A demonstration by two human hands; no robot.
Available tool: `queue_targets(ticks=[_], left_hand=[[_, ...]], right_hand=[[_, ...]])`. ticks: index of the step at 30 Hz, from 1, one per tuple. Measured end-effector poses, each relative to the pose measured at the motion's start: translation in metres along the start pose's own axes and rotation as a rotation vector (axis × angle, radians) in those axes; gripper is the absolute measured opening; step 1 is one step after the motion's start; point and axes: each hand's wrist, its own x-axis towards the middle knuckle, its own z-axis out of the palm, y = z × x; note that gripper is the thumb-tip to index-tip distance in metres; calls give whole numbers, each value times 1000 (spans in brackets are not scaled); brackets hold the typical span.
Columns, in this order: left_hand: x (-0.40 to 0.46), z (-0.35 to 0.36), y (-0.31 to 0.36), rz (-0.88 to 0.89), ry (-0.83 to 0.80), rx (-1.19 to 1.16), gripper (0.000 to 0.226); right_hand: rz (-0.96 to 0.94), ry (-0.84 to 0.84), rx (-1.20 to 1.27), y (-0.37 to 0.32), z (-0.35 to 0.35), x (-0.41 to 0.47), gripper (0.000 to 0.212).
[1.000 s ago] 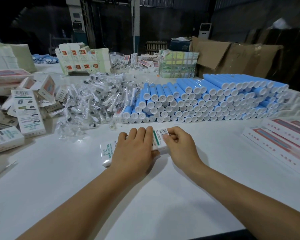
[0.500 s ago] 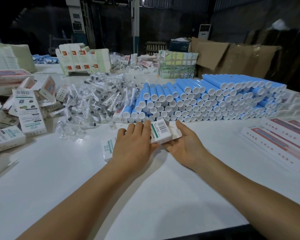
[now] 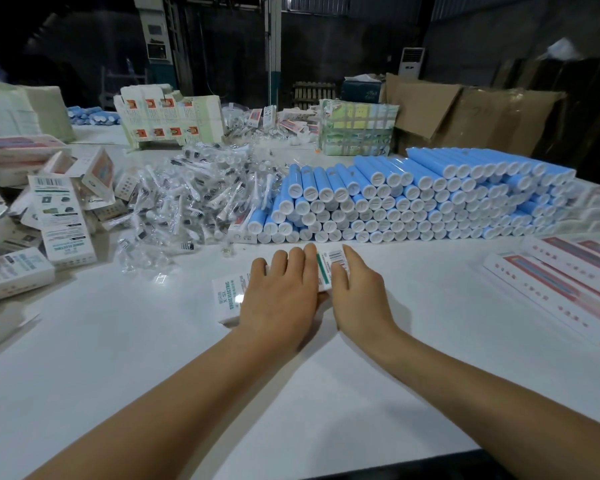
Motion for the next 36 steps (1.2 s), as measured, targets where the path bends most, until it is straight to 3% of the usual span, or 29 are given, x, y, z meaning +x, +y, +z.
queue_targets(ticks=[5, 9, 11, 19, 27, 32, 36], left_hand=[[0, 1, 1, 16, -6, 1, 71], [-1, 1, -3, -4, 13, -30, 73], [-2, 2, -6, -14, 22, -45, 78], [-3, -4, -10, -20, 60, -77, 77], [-6, -4, -7, 20, 136, -22, 74], [-6, -8, -5, 19, 114, 0, 73], [-6, -10, -4, -1, 68, 18, 75]], right_hand=[[-8, -50, 5, -1, -2, -2, 40], [289, -65, 618, -3, -11, 5, 30], [345, -89, 783, -1, -17, 8, 26], [287, -56, 740, 2, -19, 10, 30], [345, -28, 756, 4, -11, 9, 31], [270, -25, 708, 6, -8, 5, 30], [93, -69, 383, 7, -5, -2, 41]])
